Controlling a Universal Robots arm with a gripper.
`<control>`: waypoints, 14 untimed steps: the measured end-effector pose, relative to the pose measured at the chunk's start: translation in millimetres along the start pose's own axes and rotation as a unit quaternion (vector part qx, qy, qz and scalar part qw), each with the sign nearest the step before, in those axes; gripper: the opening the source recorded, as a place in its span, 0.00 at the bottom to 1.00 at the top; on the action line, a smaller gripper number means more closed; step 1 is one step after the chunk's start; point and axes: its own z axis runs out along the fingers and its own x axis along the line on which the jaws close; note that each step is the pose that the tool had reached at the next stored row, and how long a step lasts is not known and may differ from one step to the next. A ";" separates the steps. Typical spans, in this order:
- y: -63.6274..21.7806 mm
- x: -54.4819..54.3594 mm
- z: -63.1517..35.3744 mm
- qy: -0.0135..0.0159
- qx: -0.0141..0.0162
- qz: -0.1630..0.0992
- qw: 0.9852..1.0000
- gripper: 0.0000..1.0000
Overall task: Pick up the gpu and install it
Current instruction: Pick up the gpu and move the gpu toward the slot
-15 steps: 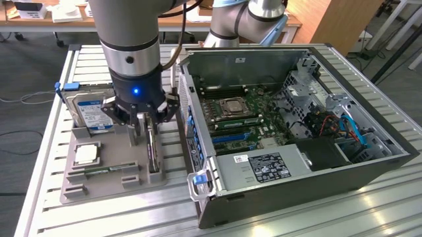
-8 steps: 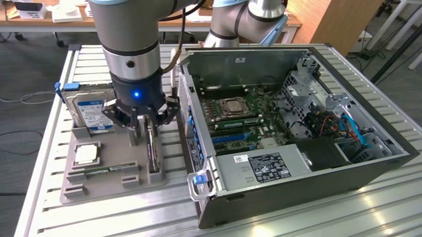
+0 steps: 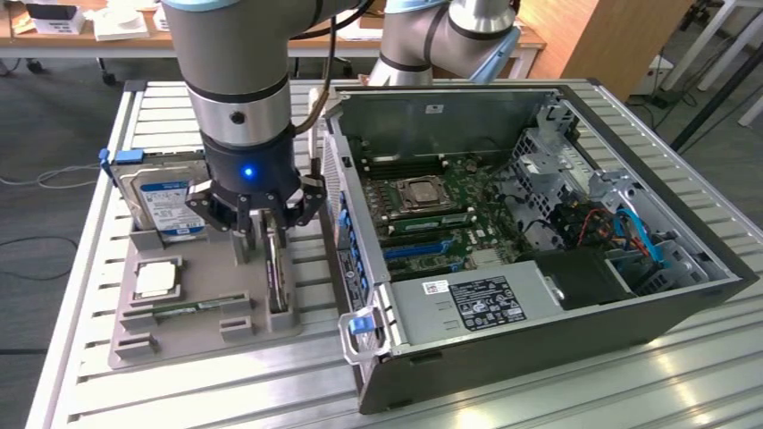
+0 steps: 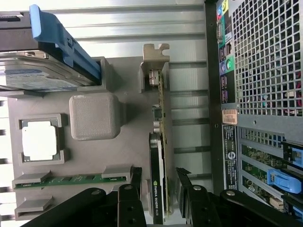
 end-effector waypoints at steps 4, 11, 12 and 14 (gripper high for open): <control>-0.1 0.0 1.6 0.000 0.000 0.000 1.000 0.42; -0.5 0.2 10.4 0.000 0.000 0.000 1.000 0.42; -0.5 0.3 11.2 0.000 0.000 0.000 1.000 0.42; -0.5 0.3 12.3 0.000 0.001 0.000 1.000 0.42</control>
